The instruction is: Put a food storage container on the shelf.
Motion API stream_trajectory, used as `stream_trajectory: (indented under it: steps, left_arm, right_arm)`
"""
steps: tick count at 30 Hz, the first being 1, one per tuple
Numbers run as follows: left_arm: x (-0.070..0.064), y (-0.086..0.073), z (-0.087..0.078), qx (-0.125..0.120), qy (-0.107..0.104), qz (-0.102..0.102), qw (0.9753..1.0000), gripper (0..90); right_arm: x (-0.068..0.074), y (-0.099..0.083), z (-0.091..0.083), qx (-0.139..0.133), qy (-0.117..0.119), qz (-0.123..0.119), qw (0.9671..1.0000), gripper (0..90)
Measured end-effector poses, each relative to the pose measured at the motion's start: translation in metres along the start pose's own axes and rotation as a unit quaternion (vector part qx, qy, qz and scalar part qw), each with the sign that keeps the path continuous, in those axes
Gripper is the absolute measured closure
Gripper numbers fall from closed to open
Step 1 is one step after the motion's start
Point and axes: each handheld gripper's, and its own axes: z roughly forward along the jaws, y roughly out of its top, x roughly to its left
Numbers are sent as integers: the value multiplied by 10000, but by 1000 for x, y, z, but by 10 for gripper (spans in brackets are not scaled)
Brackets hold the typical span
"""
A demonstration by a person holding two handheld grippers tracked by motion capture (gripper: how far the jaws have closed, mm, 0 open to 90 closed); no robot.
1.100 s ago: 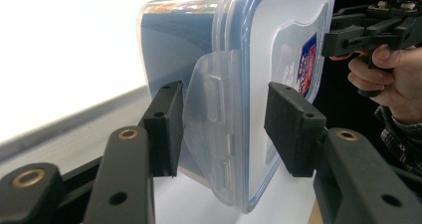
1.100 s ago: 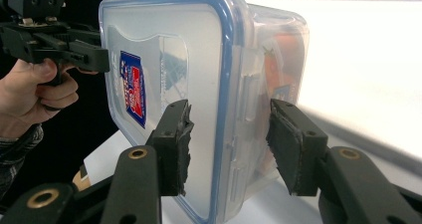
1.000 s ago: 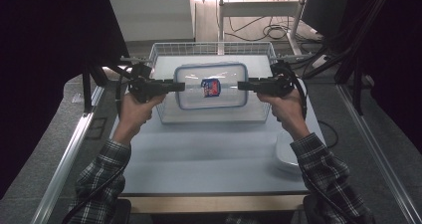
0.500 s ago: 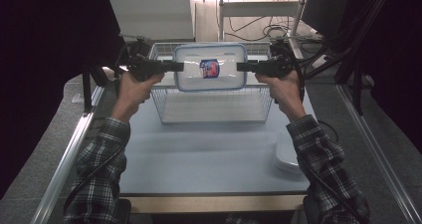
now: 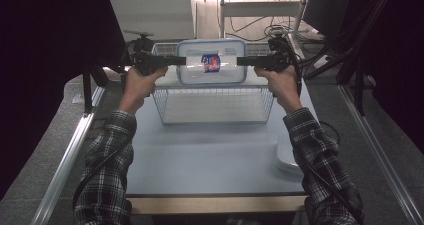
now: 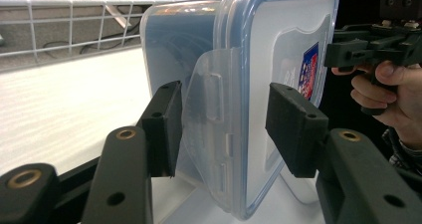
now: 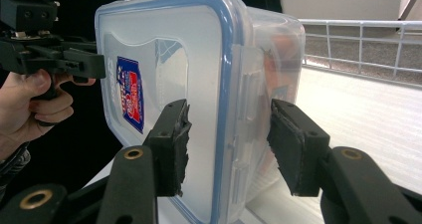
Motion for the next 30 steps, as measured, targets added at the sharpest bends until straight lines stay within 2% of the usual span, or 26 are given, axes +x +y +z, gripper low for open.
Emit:
stream_trajectory:
  steps: [2, 8, 11, 14, 15, 17, 23, 25, 26, 28, 30]
  left_arm:
    - [-3, 2, 2, 25, 119, 127, 9998, 480]
    - [0, 3, 3, 12, 104, 124, 9999, 472]
    - [1, 4, 5, 74, 167, 120, 9998, 468]
    - [2, 5, 7, 156, 223, 89, 9996, 452]
    - [4, 6, 8, 173, 224, 57, 9996, 435]
    - [9, 6, 9, 156, 151, -94, 9997, 431]
    - [15, 8, 12, 148, 158, -92, 9997, 405]
    - [14, 9, 14, 162, 224, -30, 9996, 390]
    - [13, 11, 15, 142, 363, 41, 9992, 376]
    - [12, 11, 15, 138, 427, 91, 9990, 360]
    - [8, 12, 15, 149, 729, 265, 9969, 350]
  right_arm:
    - [0, -1, 0, 0, -5, -25, 10000, 504]
    - [-1, -1, 1, 7, -58, -45, 10000, 488]
    - [2, 0, 3, 76, -294, -198, 9993, 487]
    - [2, 0, 7, 137, -395, -240, 9988, 490]
    - [3, -2, 11, 258, -553, -310, 9977, 490]
    - [0, -3, 12, 222, -518, -210, 9982, 503]
    - [-3, -3, 13, 273, -461, -112, 9985, 505]
    - [-3, -3, 13, 271, -486, -84, 9984, 506]
    - [-2, -2, 14, 286, -526, -60, 9982, 506]
    - [-2, -2, 14, 287, -535, -37, 9982, 506]
    - [-2, -1, 15, 284, -531, -14, 9982, 506]
